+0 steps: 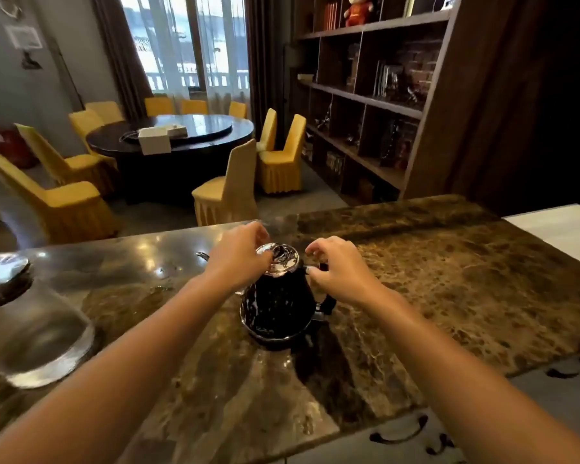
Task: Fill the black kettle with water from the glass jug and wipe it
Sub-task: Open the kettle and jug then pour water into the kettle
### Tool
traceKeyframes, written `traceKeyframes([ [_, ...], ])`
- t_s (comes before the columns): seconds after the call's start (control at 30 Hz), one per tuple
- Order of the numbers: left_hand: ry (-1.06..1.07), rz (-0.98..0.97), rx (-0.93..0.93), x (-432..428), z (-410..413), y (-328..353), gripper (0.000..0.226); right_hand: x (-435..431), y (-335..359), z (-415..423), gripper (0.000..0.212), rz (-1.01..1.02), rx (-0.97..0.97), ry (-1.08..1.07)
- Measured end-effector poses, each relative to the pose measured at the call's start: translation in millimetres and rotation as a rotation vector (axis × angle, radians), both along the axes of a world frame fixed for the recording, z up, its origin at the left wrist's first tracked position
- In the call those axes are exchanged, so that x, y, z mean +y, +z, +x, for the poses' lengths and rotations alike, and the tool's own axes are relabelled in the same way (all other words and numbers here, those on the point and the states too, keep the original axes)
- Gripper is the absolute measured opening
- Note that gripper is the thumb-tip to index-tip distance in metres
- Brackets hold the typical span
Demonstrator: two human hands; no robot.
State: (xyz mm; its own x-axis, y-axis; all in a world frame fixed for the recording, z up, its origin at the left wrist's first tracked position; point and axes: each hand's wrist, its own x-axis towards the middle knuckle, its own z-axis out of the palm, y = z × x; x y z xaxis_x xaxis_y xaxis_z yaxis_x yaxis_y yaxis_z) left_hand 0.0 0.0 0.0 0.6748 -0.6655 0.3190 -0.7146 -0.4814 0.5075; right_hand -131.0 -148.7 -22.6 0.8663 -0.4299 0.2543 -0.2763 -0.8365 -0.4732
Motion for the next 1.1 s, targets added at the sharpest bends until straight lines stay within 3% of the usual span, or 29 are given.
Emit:
traceKeyframes([
  [0.13, -0.004, 0.089, -0.075, -10, 14, -3, 0.032, -2, -15, 8, 0.034, 0.012, 0.046, -0.063],
  [0.4, 0.017, 0.192, -0.099, -36, 22, -6, 0.024, -12, -31, 15, 0.006, 0.017, -0.123, -0.081],
  [0.6, 0.028, 0.358, -0.123, -51, 23, -6, 0.043, -24, -36, 16, 0.018, 0.018, -0.106, -0.01],
  [0.73, -0.013, 0.454, -0.218, -54, 22, -7, 0.038, -27, -33, 17, 0.022, 0.035, -0.106, -0.003],
  [0.87, -0.063, 0.394, -0.182, -52, 24, -15, 0.034, -28, -29, 22, 0.021, 0.033, -0.052, -0.018],
  [1.1, -0.016, 0.258, -0.272, -48, 16, -25, 0.033, -30, -26, 23, 0.017, 0.066, -0.034, -0.001],
])
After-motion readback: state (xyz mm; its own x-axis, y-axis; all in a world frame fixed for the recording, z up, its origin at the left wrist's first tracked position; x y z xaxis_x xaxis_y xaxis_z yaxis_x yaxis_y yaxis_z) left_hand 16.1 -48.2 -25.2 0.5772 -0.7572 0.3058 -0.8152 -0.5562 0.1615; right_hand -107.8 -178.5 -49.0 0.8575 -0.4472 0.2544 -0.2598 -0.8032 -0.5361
